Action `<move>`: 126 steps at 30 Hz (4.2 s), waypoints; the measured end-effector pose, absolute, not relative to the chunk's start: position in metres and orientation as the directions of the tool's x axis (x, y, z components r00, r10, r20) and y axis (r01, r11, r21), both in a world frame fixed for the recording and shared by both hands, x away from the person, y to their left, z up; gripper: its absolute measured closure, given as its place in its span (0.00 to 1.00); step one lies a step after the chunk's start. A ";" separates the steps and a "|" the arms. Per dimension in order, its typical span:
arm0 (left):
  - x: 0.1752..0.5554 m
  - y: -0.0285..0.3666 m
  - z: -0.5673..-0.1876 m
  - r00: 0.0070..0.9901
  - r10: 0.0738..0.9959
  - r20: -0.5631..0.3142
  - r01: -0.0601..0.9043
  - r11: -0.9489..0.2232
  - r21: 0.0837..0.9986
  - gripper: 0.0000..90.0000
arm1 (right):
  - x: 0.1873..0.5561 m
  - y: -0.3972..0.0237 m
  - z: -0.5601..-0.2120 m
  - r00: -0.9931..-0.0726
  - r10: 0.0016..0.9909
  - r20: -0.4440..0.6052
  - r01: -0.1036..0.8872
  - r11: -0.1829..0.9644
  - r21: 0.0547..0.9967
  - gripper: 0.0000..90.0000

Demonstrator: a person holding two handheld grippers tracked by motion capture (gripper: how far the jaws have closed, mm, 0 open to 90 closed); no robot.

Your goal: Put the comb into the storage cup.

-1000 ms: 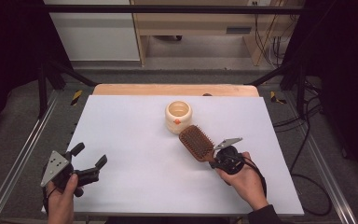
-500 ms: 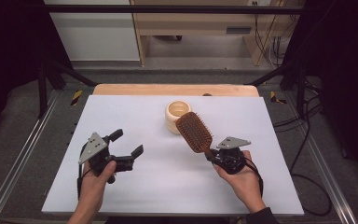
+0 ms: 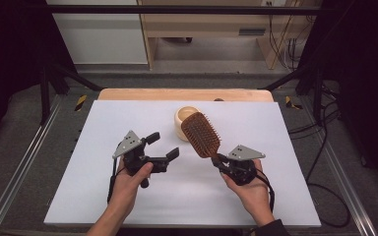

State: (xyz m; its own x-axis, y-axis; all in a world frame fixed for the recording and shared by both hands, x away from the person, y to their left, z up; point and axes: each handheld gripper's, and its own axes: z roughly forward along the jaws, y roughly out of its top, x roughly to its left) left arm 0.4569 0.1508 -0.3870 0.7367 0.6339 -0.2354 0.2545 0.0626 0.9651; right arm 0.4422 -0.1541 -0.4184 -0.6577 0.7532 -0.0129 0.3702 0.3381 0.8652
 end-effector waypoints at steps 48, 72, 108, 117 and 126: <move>0.478 0.118 -0.387 0.705 0.582 -0.407 0.370 0.188 0.910 0.20 | 0.430 -0.129 -0.418 -0.699 0.713 -0.058 0.275 0.343 0.898 0.81; 0.480 0.113 -0.382 0.628 0.554 -0.547 0.480 0.278 0.832 0.55 | 0.432 -0.123 -0.425 -0.709 0.705 -0.025 0.296 0.330 0.896 0.81; 0.495 0.115 -0.312 0.675 0.666 -0.316 0.281 0.164 0.946 0.58 | 0.430 -0.164 -0.419 -0.591 0.807 -0.003 0.287 0.214 0.934 0.13; 0.504 0.116 -0.295 0.661 0.680 -0.318 0.261 0.190 0.947 0.59 | 0.426 -0.189 -0.425 -0.551 0.834 0.021 0.277 0.159 0.948 0.13; 0.520 0.113 -0.278 0.642 0.708 -0.296 0.225 0.195 0.955 0.58 | 0.430 -0.198 -0.437 -0.489 0.872 0.010 0.246 0.127 0.961 0.09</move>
State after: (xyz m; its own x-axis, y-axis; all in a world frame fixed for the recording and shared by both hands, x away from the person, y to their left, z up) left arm 0.5201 0.1133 -0.2778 0.6416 0.7077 -0.2959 0.2250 0.1952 0.9546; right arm 0.4301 -0.1984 -0.4365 -0.4891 0.8722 0.0101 0.2463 0.1270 0.9608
